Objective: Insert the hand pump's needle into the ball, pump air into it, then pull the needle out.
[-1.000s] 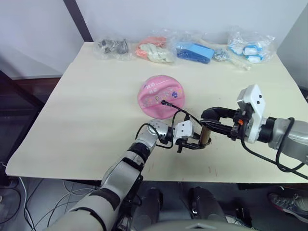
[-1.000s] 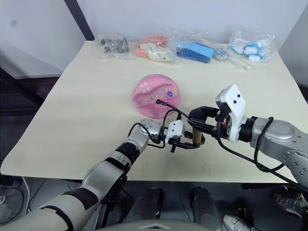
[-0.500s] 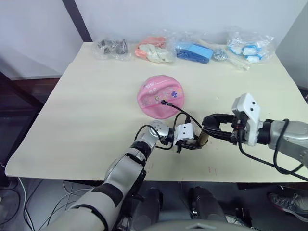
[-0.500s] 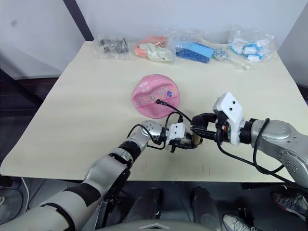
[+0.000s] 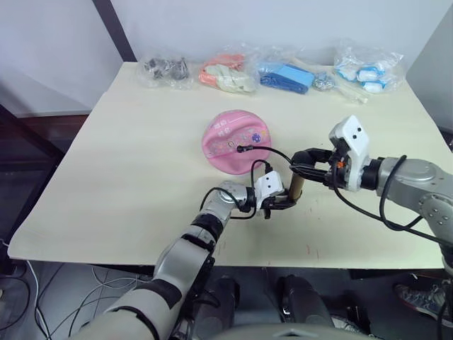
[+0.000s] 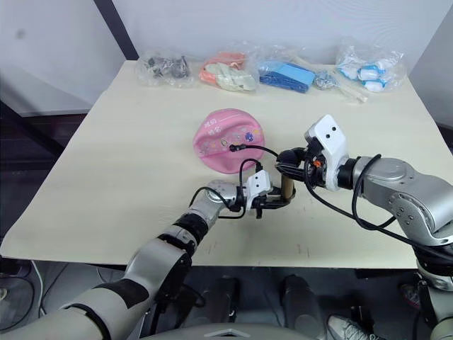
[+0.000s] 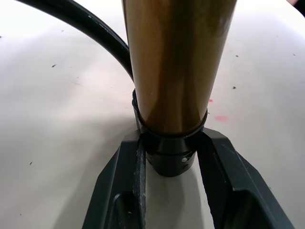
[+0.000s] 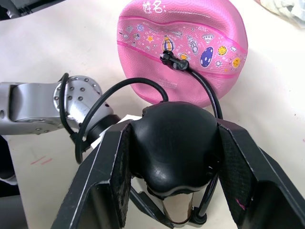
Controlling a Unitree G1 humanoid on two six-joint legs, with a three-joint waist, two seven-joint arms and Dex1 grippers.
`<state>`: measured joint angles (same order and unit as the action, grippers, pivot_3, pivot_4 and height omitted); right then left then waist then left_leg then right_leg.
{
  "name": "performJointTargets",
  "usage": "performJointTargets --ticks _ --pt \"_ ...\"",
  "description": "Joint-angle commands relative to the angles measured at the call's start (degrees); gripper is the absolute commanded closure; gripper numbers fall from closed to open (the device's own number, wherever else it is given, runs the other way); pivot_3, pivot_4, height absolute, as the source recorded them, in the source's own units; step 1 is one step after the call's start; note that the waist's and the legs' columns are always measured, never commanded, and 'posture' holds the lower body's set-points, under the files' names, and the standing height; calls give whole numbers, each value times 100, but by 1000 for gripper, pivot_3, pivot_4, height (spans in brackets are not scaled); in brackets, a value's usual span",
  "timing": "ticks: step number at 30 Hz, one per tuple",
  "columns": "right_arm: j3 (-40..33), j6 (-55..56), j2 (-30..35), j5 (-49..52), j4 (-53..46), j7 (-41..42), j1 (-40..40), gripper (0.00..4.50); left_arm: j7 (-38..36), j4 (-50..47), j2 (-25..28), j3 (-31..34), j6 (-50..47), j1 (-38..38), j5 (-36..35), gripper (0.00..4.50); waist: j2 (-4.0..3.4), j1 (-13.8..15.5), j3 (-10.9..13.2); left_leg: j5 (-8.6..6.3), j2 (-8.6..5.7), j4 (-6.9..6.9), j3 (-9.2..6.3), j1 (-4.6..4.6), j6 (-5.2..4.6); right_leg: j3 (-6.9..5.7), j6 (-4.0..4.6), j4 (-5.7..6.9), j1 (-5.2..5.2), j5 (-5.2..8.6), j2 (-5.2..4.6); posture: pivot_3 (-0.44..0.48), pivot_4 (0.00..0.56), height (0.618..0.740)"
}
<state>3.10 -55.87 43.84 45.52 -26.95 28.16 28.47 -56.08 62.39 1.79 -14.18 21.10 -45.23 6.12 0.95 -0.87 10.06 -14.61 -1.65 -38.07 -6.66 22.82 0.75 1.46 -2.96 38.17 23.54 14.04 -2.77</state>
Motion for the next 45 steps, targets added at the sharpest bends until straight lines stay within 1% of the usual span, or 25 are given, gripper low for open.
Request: performJointTargets --ticks 1,8,14,23,27,32,36,38,45 --pt "30 -113 -5 -279 112 -61 -17 2564 236 -414 -116 -26 -176 137 13 3432 0 3 -1 0 0 -1 0 0 0 0 0 0 -1 0 0 0 150 740" --pt "91 -74 -113 -457 275 25 -304 2564 534 -1203 -187 -159 -706 720 72 3432 -1 14 -33 -4 -2 -4 1 -3 -7 0 -2 0 -5 -1 -3 0 150 740" --pt "12 -38 -230 -530 321 52 -441 2564 715 -1566 -96 -286 -1081 974 151 3432 -7 9 -92 -11 -2 -5 4 -14 -18 2 -2 -4 -13 -1 -3 0 150 740" --pt "5 -126 -315 -566 209 52 -472 2564 763 -2221 8 -369 -1460 1371 87 3432 -9 -14 -125 -15 1 -2 4 -26 -24 1 -2 -9 -23 0 -1 0 150 740" --pt "-17 -148 -305 -575 223 52 -463 2564 808 -2377 37 -367 -1577 1451 72 3432 -10 -15 -128 -16 1 -2 5 -26 -24 2 -2 -9 -23 0 -1 0 150 740" --pt "-256 -234 -293 -456 139 -5 -610 2564 799 -2534 99 -384 -1680 1524 39 3432 -10 -11 -131 -16 1 -2 5 -25 -25 2 -2 -11 -24 0 -1 0 150 740" --pt "-199 -199 -393 -523 185 -12 -656 2564 858 -2556 140 -441 -1725 1591 71 3432 -13 -15 -138 -16 1 -1 6 -27 -25 3 -2 -11 -24 0 -1 0 150 740" --pt "-245 -223 -447 -481 181 -29 -529 2564 924 -2466 133 -461 -1738 1544 99 3432 -14 -15 -143 -16 1 -1 7 -28 -25 3 -2 -11 -25 0 -1 0 150 740" --pt "-965 -897 -435 261 -160 -196 365 2564 1083 -2172 148 -625 -1756 1405 256 3432 -17 1 -143 -17 0 -2 8 -26 -26 4 -3 -13 -26 0 -3 0 150 740"
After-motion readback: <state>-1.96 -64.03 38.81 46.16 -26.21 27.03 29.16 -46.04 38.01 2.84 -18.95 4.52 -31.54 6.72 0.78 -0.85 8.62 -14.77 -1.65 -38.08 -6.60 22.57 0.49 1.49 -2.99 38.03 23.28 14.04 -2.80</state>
